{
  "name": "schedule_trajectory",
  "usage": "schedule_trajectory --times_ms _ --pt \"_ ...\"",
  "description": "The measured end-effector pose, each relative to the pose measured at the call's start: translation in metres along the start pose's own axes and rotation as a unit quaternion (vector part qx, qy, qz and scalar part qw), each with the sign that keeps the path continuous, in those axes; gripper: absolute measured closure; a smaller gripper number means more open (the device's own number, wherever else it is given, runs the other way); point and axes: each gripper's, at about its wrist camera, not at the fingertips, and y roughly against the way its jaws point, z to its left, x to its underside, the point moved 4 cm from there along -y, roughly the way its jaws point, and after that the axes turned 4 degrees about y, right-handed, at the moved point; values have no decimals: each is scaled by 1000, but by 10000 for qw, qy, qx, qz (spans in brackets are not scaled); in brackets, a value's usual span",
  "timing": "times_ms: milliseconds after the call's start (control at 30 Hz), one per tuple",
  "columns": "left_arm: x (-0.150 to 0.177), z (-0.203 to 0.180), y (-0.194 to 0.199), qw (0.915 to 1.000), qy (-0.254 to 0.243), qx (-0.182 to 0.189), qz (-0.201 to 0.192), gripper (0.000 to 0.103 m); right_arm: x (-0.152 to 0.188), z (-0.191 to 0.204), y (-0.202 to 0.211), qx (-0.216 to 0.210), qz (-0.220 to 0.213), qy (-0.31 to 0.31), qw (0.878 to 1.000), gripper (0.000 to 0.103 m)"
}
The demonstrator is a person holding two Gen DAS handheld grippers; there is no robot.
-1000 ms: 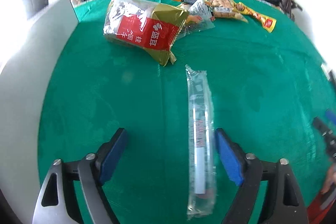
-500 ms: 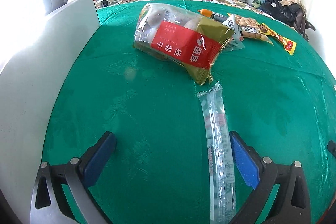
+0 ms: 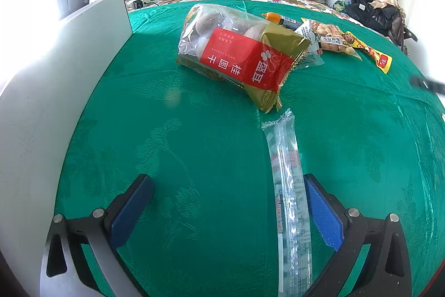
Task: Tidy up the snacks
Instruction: 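Move the left gripper around the clear plastic tube while the right approaches the yellow cartoon packet, then grasp the yellow cartoon packet with the right gripper and lift it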
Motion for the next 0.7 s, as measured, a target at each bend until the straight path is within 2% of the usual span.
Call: schedule_trajectory --times_ms 67,200,300,400,467,533,700 --pt "0 0 0 10000 -1 -1 -1 0 -33 -1 -23 12 26 330 9995 12" --pt "0 0 0 10000 -1 2 -2 0 -74 15 -70 140 415 921 9948 12" --pt "0 0 0 10000 0 3 -3 0 -88 20 -101 330 771 1053 9909 12" --pt "0 0 -1 10000 0 5 -3 0 -92 18 -110 200 878 798 9927 12" --pt "0 1 -1 10000 1 6 -3 0 -91 13 -111 -96 1020 347 9941 16" --pt "0 0 0 10000 -1 2 -4 0 -86 10 -105 -392 990 -13 9943 44" --pt "0 -1 0 10000 -5 1 -7 0 -60 19 -81 -250 1053 0 9941 46"
